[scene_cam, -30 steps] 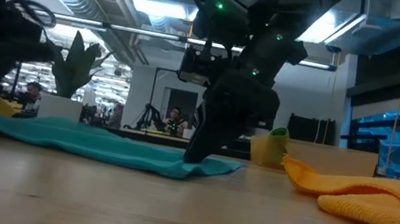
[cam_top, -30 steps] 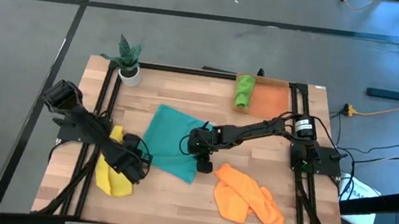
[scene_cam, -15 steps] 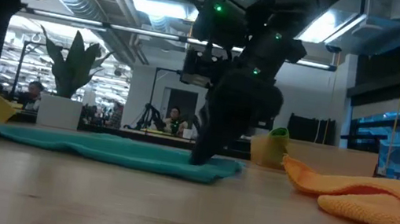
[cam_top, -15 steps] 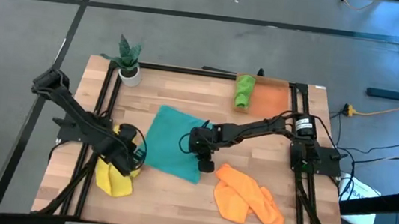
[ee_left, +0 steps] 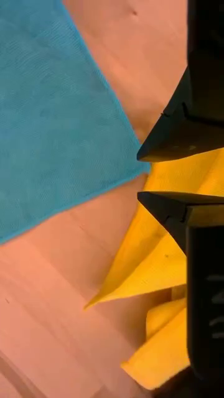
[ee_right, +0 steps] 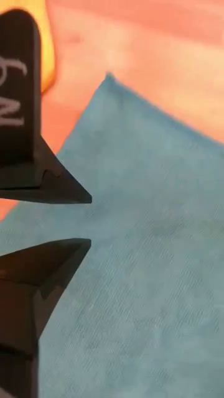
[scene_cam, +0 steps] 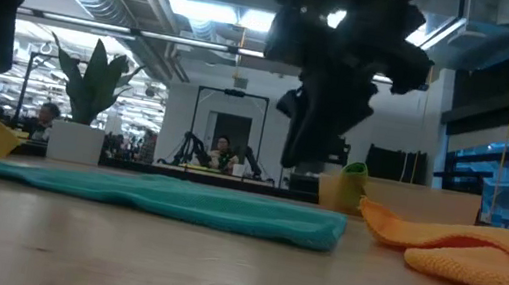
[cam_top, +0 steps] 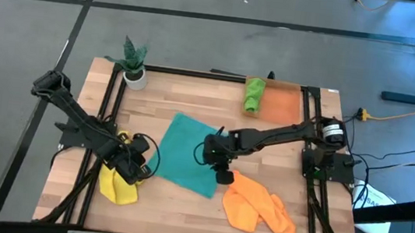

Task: Roll microfiber towels into tight, uniform cylinder then place into a basket
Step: Fold the blue towel

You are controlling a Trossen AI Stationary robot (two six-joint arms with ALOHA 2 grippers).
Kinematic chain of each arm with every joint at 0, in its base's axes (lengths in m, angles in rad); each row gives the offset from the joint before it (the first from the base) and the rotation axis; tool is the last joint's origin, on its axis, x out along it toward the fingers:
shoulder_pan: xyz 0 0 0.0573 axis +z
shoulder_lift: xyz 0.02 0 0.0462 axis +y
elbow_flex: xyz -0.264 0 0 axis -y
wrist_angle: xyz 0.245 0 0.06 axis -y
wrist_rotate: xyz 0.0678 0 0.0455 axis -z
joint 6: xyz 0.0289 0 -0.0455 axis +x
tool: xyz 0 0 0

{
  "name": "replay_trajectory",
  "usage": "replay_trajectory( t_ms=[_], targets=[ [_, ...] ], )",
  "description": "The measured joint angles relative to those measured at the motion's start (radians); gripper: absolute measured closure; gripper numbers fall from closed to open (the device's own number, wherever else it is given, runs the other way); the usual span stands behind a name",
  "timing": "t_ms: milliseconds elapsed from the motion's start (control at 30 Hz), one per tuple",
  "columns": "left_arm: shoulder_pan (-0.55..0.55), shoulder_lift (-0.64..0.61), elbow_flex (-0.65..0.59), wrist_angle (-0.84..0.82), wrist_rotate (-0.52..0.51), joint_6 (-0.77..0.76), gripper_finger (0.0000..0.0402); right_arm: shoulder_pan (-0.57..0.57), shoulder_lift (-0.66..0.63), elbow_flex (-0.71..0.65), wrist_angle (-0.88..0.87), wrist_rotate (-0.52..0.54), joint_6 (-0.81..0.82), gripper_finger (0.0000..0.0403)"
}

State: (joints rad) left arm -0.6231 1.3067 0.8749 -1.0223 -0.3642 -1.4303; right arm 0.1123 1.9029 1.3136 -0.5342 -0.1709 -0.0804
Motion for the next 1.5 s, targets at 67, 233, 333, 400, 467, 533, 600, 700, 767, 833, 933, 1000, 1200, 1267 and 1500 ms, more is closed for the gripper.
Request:
replay_trajectory(
  t_ms=[67, 233, 333, 400, 467, 533, 600, 700, 767, 833, 933, 1000, 1200, 1267, 1500],
  targets=[
    [0.0, 0.0, 0.0, 0.002, 0.0, 0.001, 0.0321, 0.014, -0.019, 0.001, 0.005, -0.006, 0.027, 0.0301],
    [-0.001, 0.0, 0.0, 0.006, 0.001, 0.068, 0.0321, 0.038, -0.019, 0.003, 0.003, -0.028, 0.174, 0.0301],
    [-0.001, 0.0, 0.0, 0.007, 0.005, 0.119, 0.0321, 0.038, -0.02, 0.004, 0.018, -0.089, 0.203, 0.0301],
    [-0.001, 0.0, 0.0, 0.008, 0.006, 0.139, 0.0321, 0.038, -0.02, 0.004, 0.023, -0.135, 0.209, 0.0301],
    [-0.001, 0.0, 0.0, 0.01, 0.009, 0.164, 0.0321, 0.044, -0.02, 0.004, 0.027, -0.169, 0.209, 0.0301],
    [-0.001, 0.0, 0.0, 0.018, 0.009, 0.189, 0.0321, 0.055, -0.02, 0.004, 0.023, -0.172, 0.206, 0.03],
    [-0.001, 0.0, 0.0, 0.031, 0.009, 0.212, 0.0321, 0.064, -0.02, 0.004, 0.024, -0.172, 0.178, 0.0295],
    [-0.001, 0.0, 0.0, 0.039, 0.01, 0.213, 0.0321, 0.077, -0.02, 0.004, 0.024, -0.172, 0.151, 0.0276],
    [-0.001, 0.0, 0.0, 0.041, 0.015, 0.213, 0.0321, 0.085, -0.021, 0.004, 0.026, -0.171, 0.15, 0.0259],
    [-0.001, 0.0, 0.0, 0.041, 0.027, 0.213, 0.0321, 0.092, -0.021, 0.004, 0.027, -0.171, 0.15, 0.024],
    [-0.001, 0.0, 0.0, 0.041, 0.033, 0.214, 0.0321, 0.096, -0.022, 0.005, 0.027, -0.171, 0.155, 0.0215],
    [-0.001, 0.0, -0.004, 0.042, 0.032, 0.245, 0.0321, 0.101, -0.022, 0.005, 0.028, -0.171, 0.155, 0.0205],
    [-0.006, 0.0, -0.045, 0.047, -0.016, 0.422, 0.0321, 0.139, -0.015, 0.006, 0.062, -0.135, 0.124, 0.0199],
    [-0.012, 0.0, -0.049, 0.054, -0.018, 0.48, 0.0321, 0.161, 0.003, 0.007, 0.076, -0.112, 0.127, 0.0199],
    [-0.029, 0.0, -0.05, 0.06, -0.019, 0.601, 0.0321, 0.254, 0.081, 0.007, 0.157, -0.014, 0.121, 0.0199]
  ],
)
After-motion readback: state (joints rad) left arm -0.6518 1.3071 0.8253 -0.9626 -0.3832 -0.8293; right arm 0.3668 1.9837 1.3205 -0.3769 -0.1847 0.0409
